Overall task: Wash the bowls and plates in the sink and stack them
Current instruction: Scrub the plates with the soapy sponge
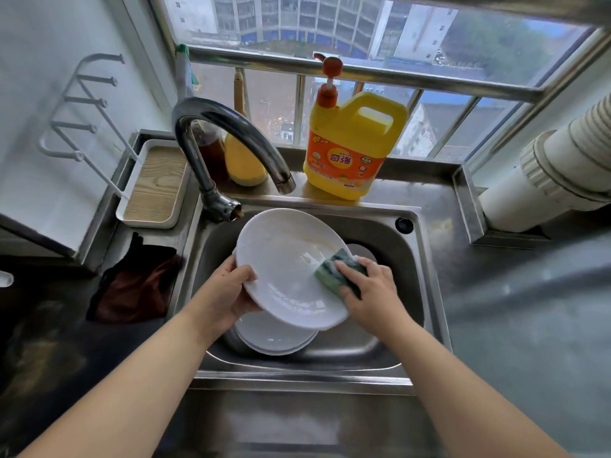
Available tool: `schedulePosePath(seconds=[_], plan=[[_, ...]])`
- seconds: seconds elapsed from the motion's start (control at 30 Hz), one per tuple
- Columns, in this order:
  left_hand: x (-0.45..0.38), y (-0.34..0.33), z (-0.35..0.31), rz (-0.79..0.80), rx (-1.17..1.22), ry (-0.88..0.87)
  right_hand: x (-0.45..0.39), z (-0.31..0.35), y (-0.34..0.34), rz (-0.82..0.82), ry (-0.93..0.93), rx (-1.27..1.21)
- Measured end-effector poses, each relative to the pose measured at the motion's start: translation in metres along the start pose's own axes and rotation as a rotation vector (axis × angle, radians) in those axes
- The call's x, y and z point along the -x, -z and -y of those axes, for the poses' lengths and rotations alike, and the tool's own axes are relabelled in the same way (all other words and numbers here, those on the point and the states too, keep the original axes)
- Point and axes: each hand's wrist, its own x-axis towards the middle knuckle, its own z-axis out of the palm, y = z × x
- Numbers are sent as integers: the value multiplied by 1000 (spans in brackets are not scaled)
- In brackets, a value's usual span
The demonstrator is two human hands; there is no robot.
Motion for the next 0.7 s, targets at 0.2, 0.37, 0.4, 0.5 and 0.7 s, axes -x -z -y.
schedulePosePath(seconds=[0.2, 0.37, 0.4, 0.5, 0.7], plan=[[-4, 5, -16, -68, -46, 31, 25, 16, 14, 67, 230, -4], [0, 0, -15, -61, -45, 51, 32, 9, 1, -195, 392, 189], [2, -5, -10, -59, -10, 33, 32, 11, -1, -246, 379, 188], [11, -28, 14, -46, 125, 28, 35, 29, -11, -302, 318, 151], [22, -33, 30, -18, 199, -22, 45, 48, -17, -57, 244, -62]])
